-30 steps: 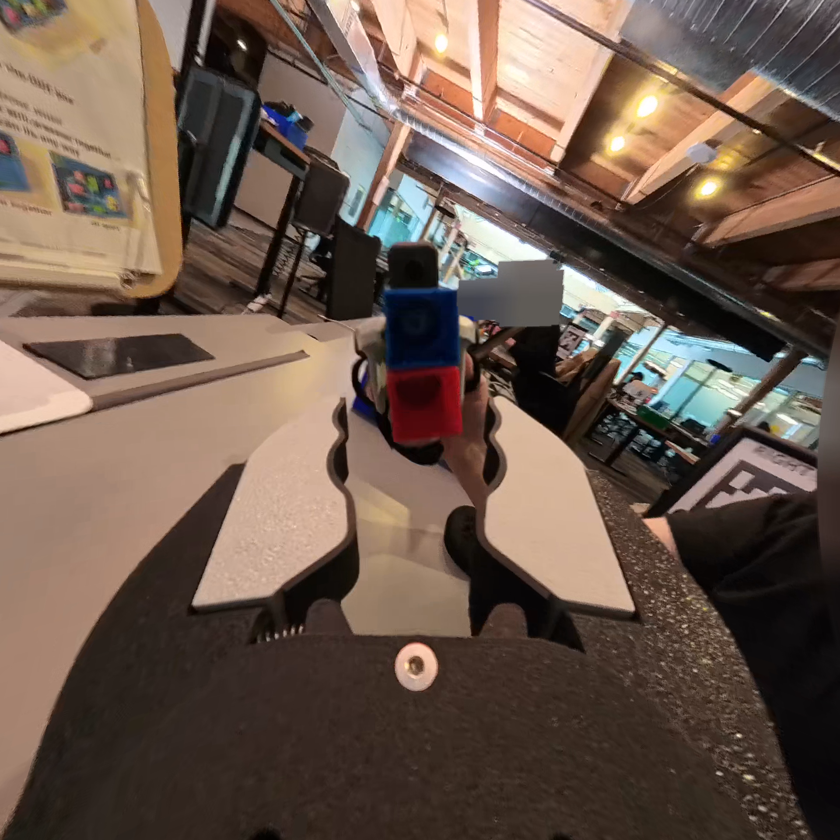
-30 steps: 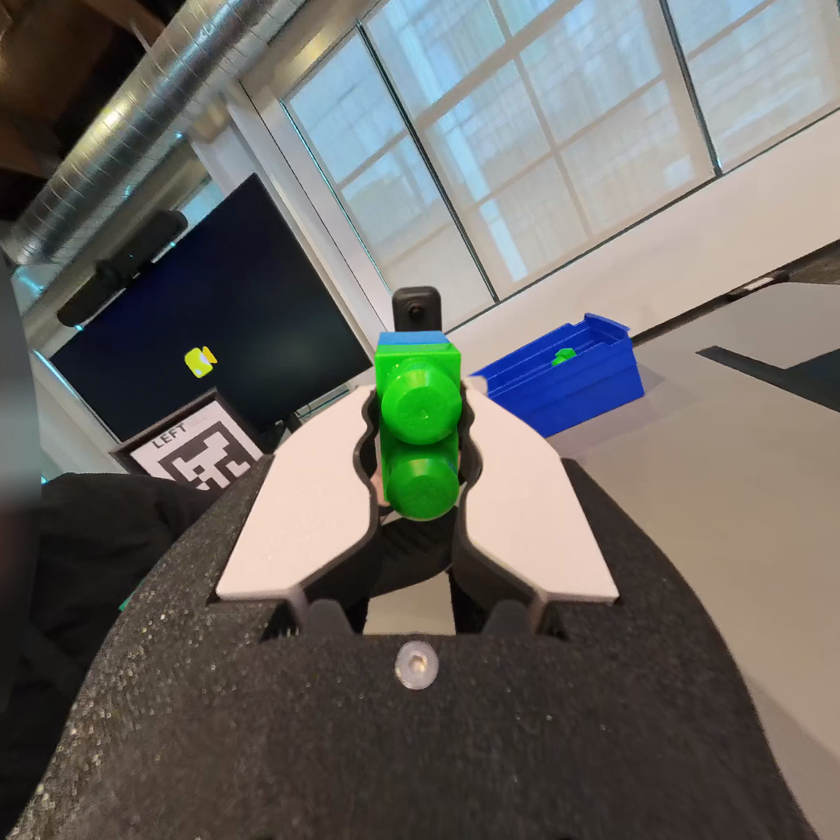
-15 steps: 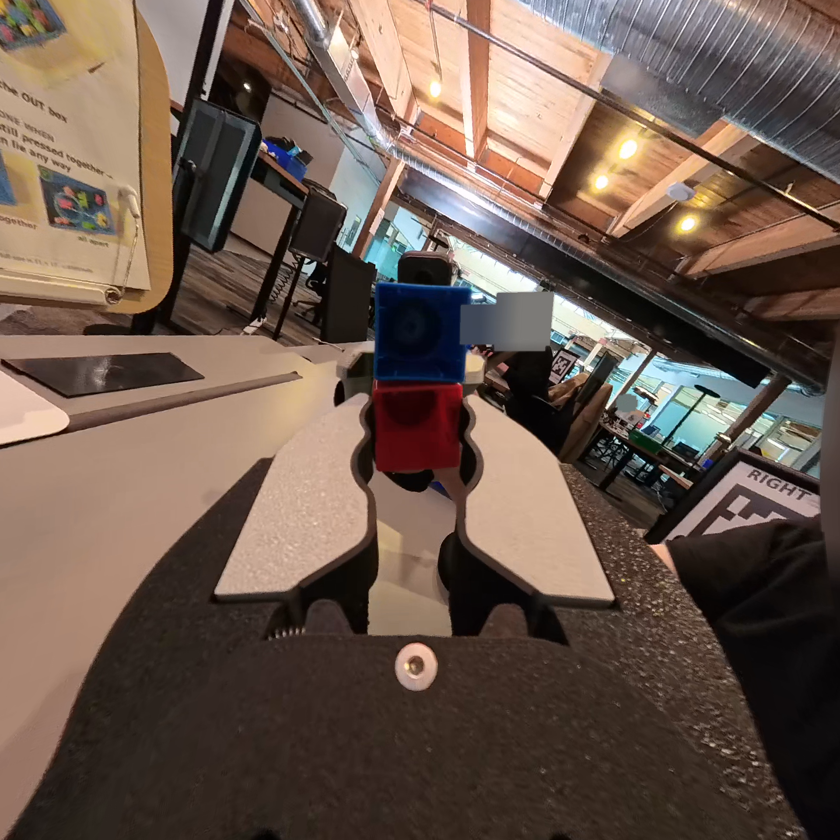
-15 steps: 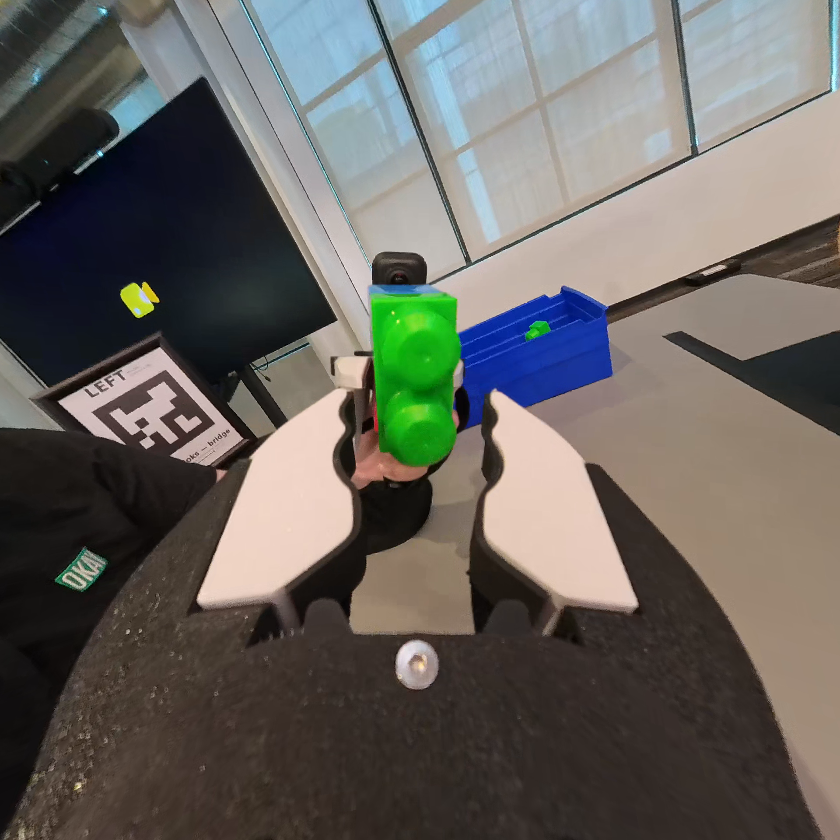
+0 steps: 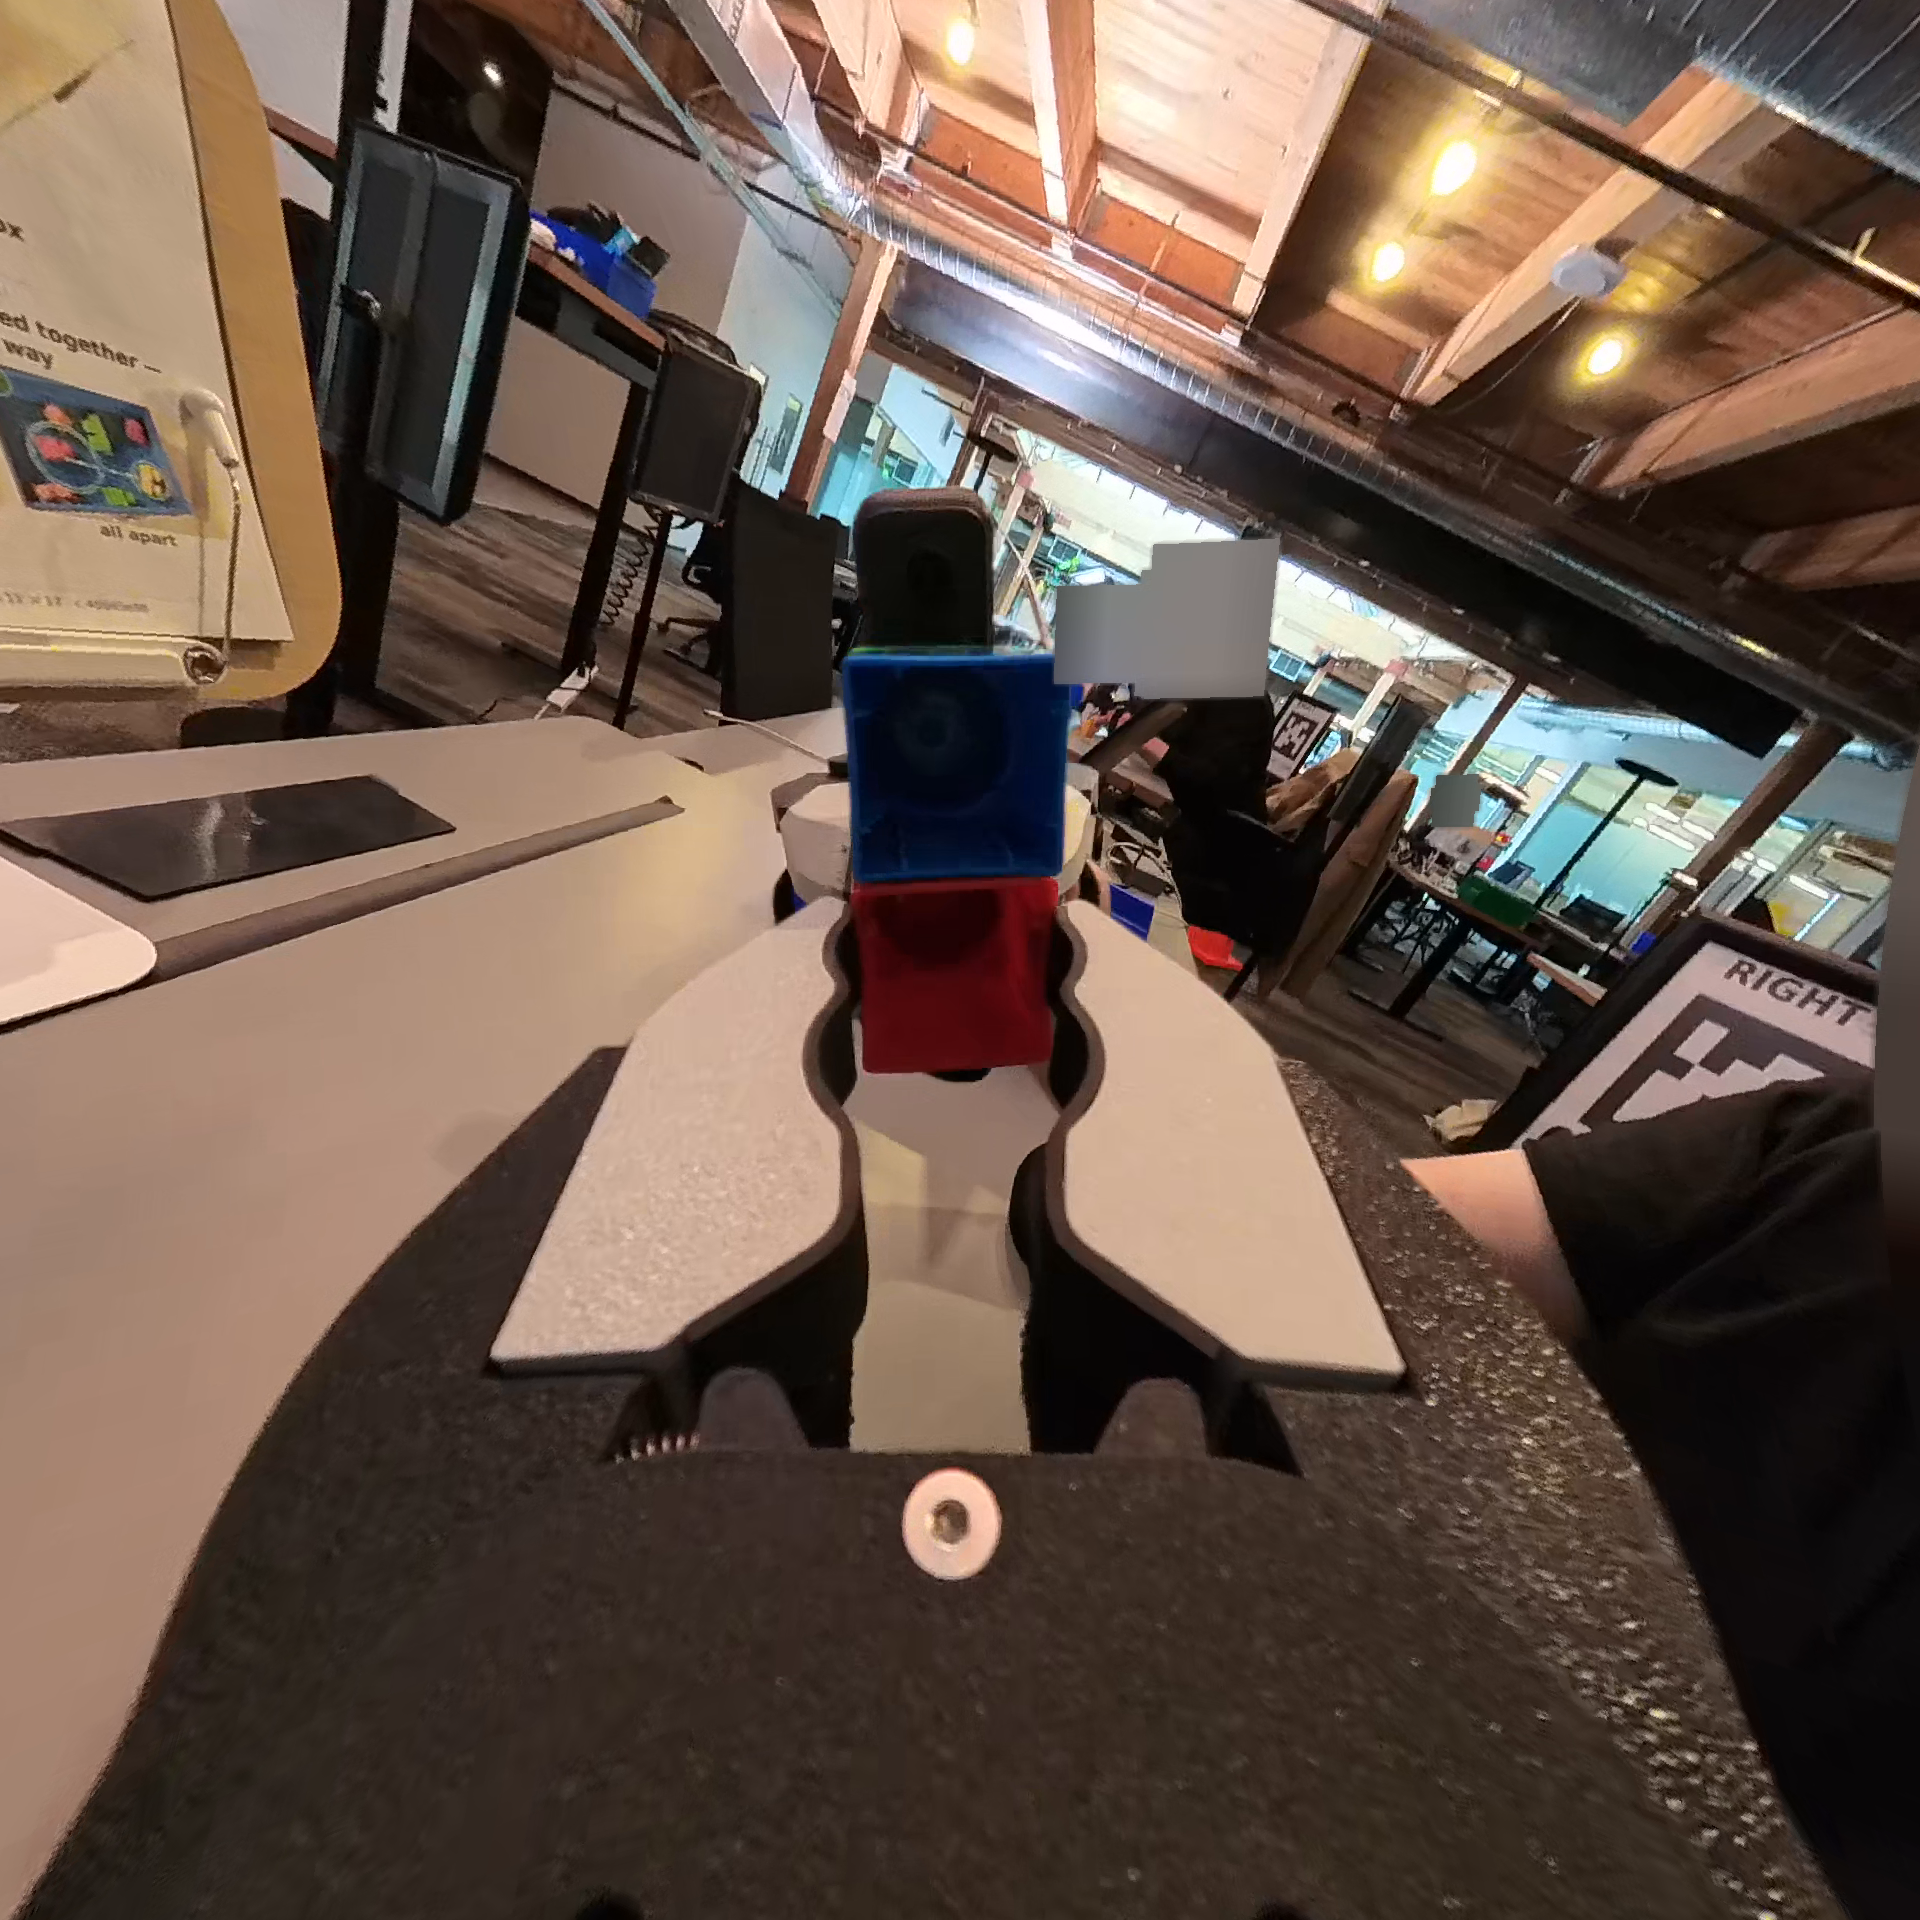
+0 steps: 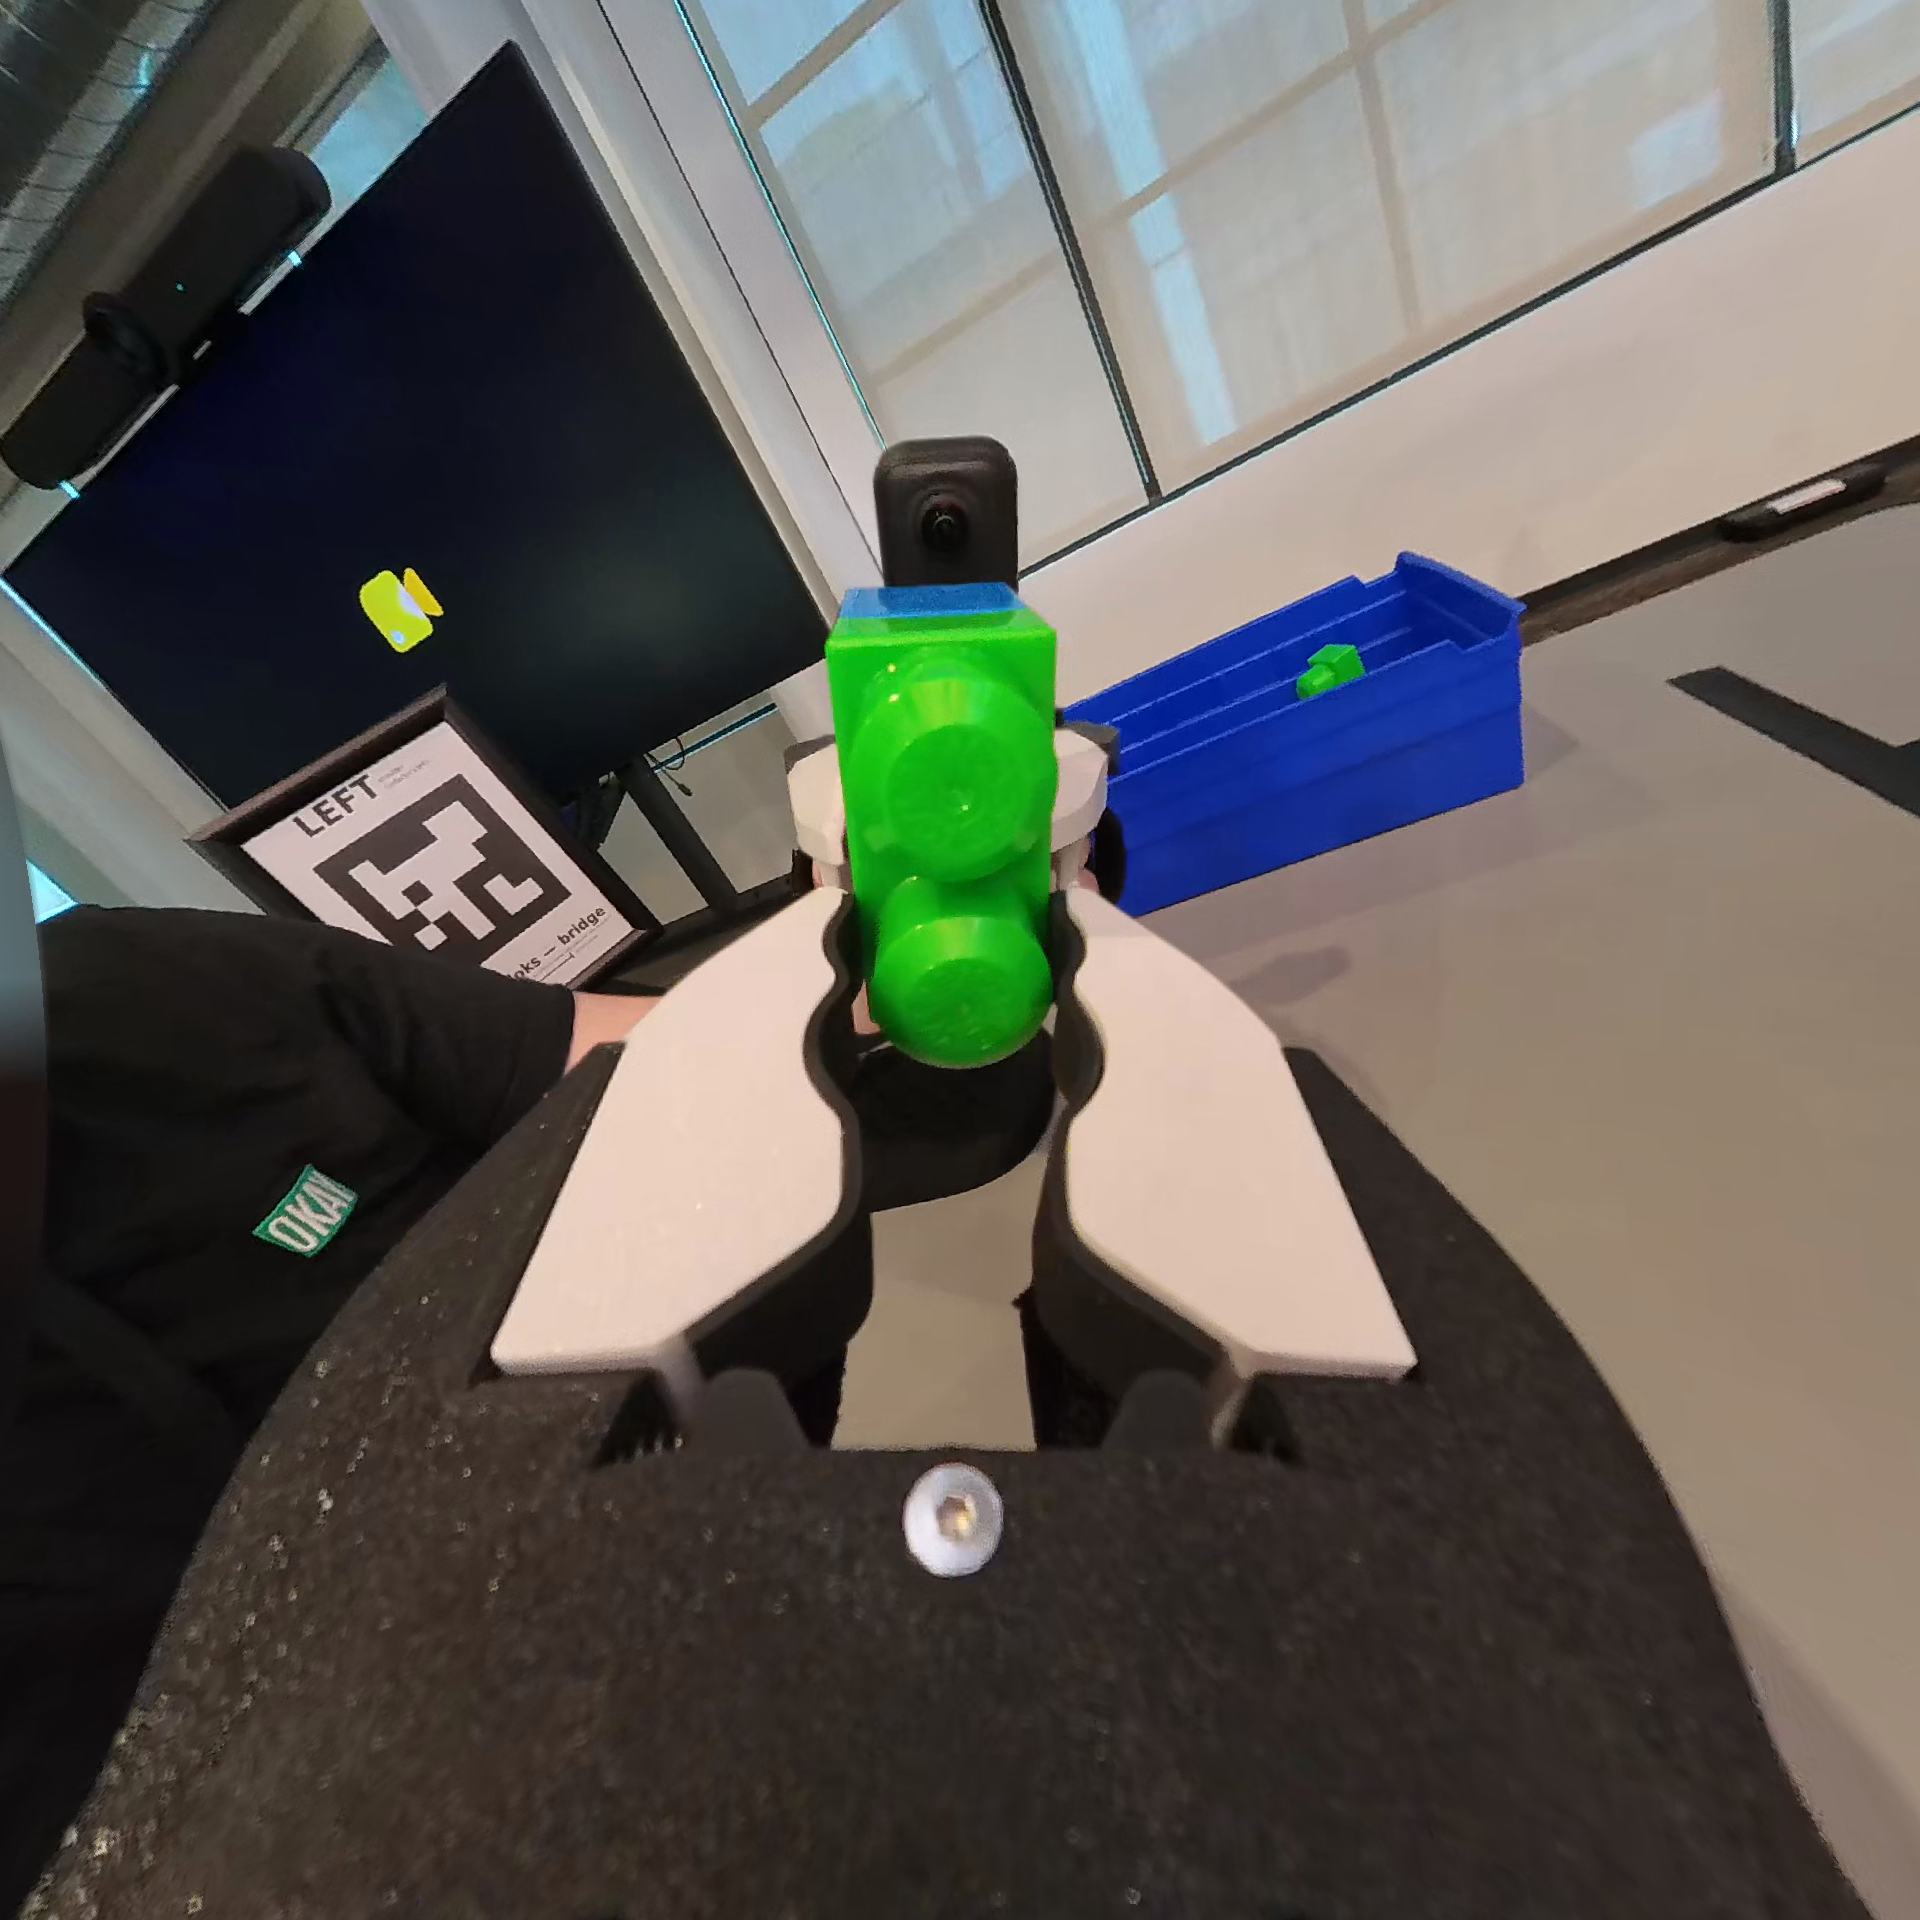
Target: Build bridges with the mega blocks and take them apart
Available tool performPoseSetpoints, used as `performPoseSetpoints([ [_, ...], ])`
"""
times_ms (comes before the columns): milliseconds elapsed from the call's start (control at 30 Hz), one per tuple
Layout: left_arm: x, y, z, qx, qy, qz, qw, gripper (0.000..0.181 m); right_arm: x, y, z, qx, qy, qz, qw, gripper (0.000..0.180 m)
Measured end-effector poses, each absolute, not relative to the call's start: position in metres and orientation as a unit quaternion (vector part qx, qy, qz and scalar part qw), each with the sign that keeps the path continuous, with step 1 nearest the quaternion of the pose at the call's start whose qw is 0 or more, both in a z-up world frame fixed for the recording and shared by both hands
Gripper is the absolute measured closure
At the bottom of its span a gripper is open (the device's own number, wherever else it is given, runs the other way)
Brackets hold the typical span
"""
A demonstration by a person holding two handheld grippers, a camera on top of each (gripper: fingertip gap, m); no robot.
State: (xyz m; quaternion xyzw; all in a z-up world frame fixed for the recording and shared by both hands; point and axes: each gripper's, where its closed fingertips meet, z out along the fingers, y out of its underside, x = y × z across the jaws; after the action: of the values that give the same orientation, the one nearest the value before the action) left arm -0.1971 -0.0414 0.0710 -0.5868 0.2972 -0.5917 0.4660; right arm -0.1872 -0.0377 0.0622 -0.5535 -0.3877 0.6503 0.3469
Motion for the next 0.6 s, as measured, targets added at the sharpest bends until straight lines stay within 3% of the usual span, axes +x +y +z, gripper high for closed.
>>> performPoseSetpoints([
  [600,-0.205,-0.030,0.078,-0.553,0.219,-0.617,0.515,0.147,-0.197,-0.034,0.058,-0.563,-0.376,0.641,0.363,0.146],
])
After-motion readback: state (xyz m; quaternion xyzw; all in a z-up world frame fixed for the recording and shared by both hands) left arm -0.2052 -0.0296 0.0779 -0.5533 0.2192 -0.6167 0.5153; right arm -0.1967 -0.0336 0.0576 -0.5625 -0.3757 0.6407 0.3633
